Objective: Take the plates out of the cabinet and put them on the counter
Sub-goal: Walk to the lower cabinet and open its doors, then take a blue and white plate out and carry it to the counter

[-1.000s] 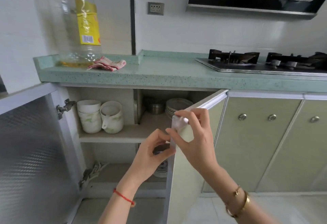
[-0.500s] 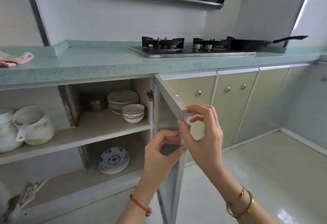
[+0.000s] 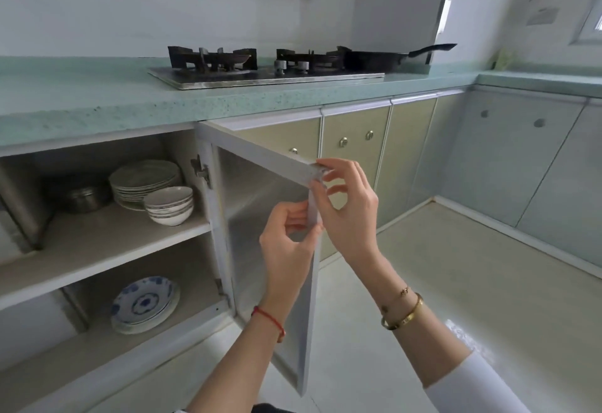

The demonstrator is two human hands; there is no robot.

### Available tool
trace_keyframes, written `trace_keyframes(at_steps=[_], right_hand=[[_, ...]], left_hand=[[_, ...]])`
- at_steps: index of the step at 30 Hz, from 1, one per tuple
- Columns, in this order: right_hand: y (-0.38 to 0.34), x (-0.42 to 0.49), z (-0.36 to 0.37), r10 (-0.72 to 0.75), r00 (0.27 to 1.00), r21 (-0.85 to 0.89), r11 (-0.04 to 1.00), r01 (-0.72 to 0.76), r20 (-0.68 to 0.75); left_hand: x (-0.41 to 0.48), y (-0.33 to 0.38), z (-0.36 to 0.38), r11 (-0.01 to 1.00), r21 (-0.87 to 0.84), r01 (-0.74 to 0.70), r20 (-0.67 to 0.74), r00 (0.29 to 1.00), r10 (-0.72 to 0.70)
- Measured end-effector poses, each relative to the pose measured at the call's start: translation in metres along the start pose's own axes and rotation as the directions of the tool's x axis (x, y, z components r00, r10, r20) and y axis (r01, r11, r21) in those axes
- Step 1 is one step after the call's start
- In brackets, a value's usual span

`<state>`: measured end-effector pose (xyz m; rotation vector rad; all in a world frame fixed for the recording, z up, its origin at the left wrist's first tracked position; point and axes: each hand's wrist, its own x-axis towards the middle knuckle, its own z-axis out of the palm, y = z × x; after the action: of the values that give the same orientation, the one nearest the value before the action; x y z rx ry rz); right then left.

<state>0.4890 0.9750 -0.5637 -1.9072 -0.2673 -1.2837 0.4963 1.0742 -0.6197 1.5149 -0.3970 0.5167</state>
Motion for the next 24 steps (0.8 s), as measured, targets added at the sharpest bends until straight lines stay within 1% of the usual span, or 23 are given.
trace_keyframes(at_steps=[2,4,6,8,9,11,13,14,16,17,19,21,22,24], right_hand=[[0.001,0.001,-0.004,-0.002,0.999,-0.040,0.999,0.004,0.033],[-0.002,0.001,-0.008,-0.038,0.998,-0.120,0.992,0.043,0.042],[-0.010,0.002,-0.010,-0.113,0.993,-0.197,0.974,0.116,0.028],[-0.022,0.003,-0.008,-0.197,0.980,-0.229,0.953,0.199,0.031],[-0.028,0.003,-0.005,-0.240,0.970,-0.237,0.940,0.244,0.047],[-0.040,0.004,0.004,-0.328,0.941,-0.240,0.910,0.339,0.085],[-0.051,0.003,0.018,-0.379,0.916,-0.174,0.901,0.398,0.133],[-0.054,0.001,0.027,-0.381,0.910,-0.131,0.906,0.403,0.163],[-0.059,-0.004,0.049,-0.345,0.905,-0.031,0.931,0.363,0.249],[-0.060,-0.007,0.062,-0.302,0.903,0.023,0.950,0.310,0.307],[-0.059,-0.016,0.091,-0.165,0.886,0.121,0.985,0.124,0.434],[-0.052,-0.031,0.126,-0.041,0.839,0.199,0.976,-0.082,0.543],[-0.047,-0.039,0.144,0.005,0.809,0.216,0.963,-0.162,0.587],[-0.036,-0.058,0.184,0.046,0.753,0.220,0.943,-0.249,0.656]], left_hand=[[-0.001,-0.001,0.003,1.000,0.011,-0.022,-0.011,1.000,0.022],[-0.002,-0.002,0.000,0.997,0.033,-0.076,-0.003,0.997,0.076],[-0.002,-0.001,-0.008,0.987,0.070,-0.144,0.054,0.989,0.140],[-0.002,0.003,-0.021,0.978,0.102,-0.183,0.130,0.977,0.169],[0.000,0.005,-0.029,0.975,0.114,-0.190,0.144,0.974,0.173],[0.008,0.005,-0.054,0.977,0.132,-0.169,0.107,0.982,0.155],[0.021,0.004,-0.088,0.979,0.173,-0.106,0.020,0.994,0.105],[0.027,0.004,-0.105,0.978,0.197,-0.069,-0.020,0.997,0.075],[0.037,0.002,-0.141,0.967,0.255,0.020,-0.113,0.994,0.009],[0.040,0.000,-0.159,0.956,0.286,0.064,-0.156,0.988,-0.020],[0.042,-0.003,-0.190,0.929,0.344,0.138,-0.219,0.974,-0.064],[0.039,-0.008,-0.221,0.908,0.352,0.228,-0.280,0.951,-0.130],[0.037,-0.013,-0.234,0.901,0.337,0.274,-0.309,0.936,-0.169],[0.027,-0.028,-0.262,0.877,0.318,0.360,-0.370,0.899,-0.235]])
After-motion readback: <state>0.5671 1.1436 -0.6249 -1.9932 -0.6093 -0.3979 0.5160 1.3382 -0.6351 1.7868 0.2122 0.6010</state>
